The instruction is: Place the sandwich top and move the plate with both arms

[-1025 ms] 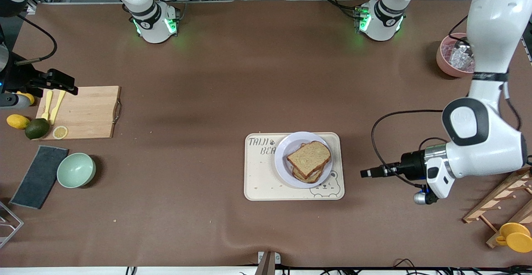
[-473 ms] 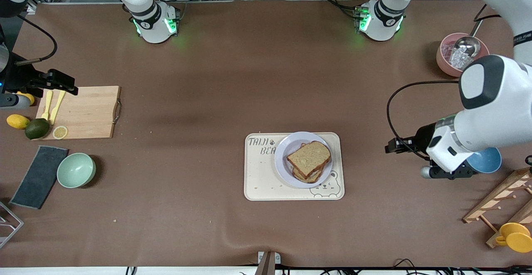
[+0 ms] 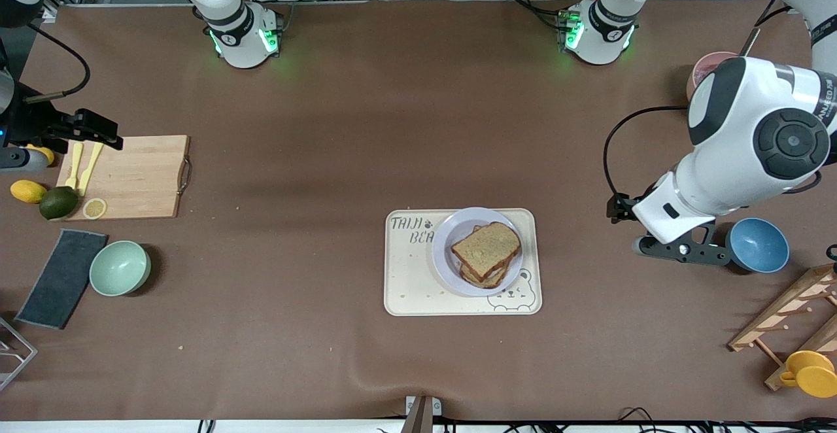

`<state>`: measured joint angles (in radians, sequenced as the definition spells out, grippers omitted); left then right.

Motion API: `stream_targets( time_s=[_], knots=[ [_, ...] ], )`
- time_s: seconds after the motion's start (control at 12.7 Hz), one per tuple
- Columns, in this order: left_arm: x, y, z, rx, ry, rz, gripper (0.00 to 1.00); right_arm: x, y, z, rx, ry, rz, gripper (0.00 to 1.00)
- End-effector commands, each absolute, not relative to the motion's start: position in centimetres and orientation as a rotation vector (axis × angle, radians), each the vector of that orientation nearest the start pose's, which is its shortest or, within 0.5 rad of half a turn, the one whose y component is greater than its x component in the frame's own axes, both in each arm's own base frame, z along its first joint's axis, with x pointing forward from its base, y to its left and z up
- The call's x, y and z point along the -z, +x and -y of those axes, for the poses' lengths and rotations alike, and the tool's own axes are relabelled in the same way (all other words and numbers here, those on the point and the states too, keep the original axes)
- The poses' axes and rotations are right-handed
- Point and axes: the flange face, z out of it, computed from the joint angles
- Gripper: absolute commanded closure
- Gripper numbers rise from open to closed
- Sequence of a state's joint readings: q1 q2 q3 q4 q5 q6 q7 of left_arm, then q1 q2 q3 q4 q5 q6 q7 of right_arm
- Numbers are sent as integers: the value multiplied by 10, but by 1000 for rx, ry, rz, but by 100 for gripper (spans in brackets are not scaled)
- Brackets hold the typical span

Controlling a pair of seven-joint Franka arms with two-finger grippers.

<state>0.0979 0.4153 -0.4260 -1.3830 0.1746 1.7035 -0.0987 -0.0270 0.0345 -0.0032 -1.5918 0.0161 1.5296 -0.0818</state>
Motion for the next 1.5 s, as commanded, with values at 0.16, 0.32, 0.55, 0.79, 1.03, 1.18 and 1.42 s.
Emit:
stream_targets(
  time_s=[0.16, 0.32, 0.55, 0.79, 1.03, 1.18, 1.42],
  knots=[
    [-493, 649, 137, -89, -3068, -412, 11, -591, 558, 16, -160, -3121, 55, 0],
    [-495, 652, 123, -90, -3081, -385, 3, -591, 558, 16, -160, -3121, 55, 0],
    [-497, 651, 124, -87, -3081, -387, 0, -589, 558, 16, -160, -3121, 55, 0],
    [-496, 647, 123, -134, -3070, -399, 0, -588, 559, 17, -159, -3120, 52, 0],
    [-529, 639, 119, -119, -3061, -359, 0, -588, 559, 16, -159, -3120, 55, 0],
    [-562, 626, 118, -47, -3047, -345, 0, -588, 559, 17, -162, -3119, 55, 0],
    [-604, 597, 122, -36, -3029, -163, 0, -587, 559, 17, -162, -3119, 55, 0]
  ],
)
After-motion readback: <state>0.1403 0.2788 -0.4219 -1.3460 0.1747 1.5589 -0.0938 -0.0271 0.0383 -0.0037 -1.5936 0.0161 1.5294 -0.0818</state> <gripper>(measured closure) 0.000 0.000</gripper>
